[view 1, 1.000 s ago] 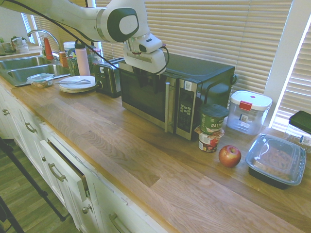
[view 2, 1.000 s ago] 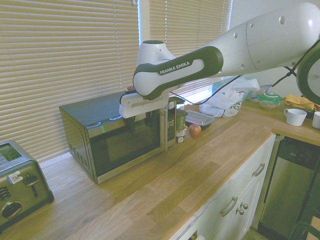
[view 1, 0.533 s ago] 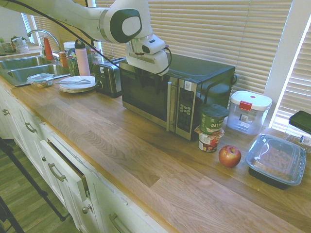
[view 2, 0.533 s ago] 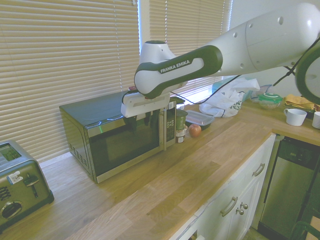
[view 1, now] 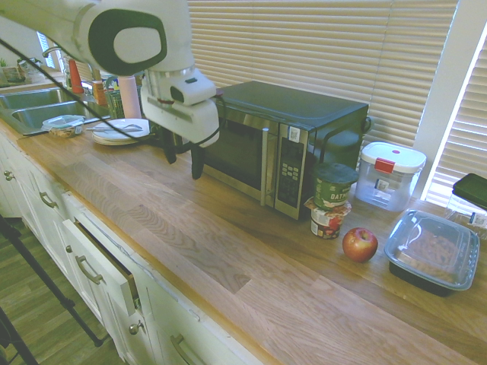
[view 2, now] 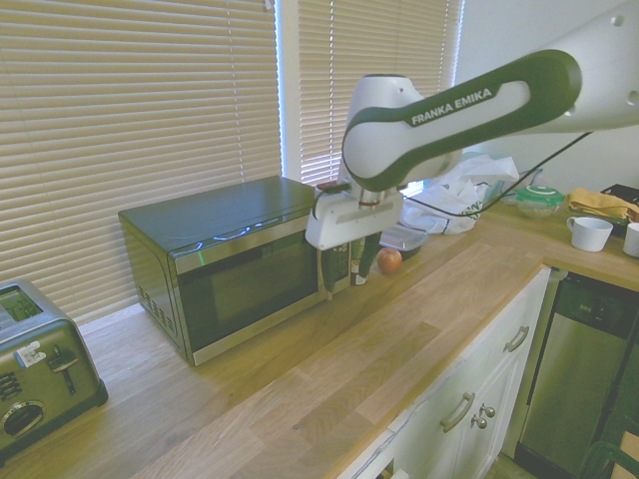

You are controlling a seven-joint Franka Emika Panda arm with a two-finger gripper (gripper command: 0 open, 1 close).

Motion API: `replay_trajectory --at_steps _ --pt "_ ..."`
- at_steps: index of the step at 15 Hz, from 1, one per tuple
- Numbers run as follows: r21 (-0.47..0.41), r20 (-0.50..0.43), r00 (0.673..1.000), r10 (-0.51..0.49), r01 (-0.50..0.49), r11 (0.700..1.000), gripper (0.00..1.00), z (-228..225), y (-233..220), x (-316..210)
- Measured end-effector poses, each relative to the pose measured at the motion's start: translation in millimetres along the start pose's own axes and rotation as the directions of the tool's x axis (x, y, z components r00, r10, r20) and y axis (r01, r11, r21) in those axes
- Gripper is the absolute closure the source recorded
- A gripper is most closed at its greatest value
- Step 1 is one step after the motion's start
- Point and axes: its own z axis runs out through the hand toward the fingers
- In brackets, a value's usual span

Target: Close the microwave

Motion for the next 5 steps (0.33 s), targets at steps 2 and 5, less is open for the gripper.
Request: replay_trajectory --at_steps 2,5 --pt "-0.018 0.024 0.999 -0.035 0.035 0.999 0.0 20.6 19.5 -21.5" --pt "-0.046 0.066 0.994 -0.087 0.09 0.995 0.0 35.0 33.9 -53.1"
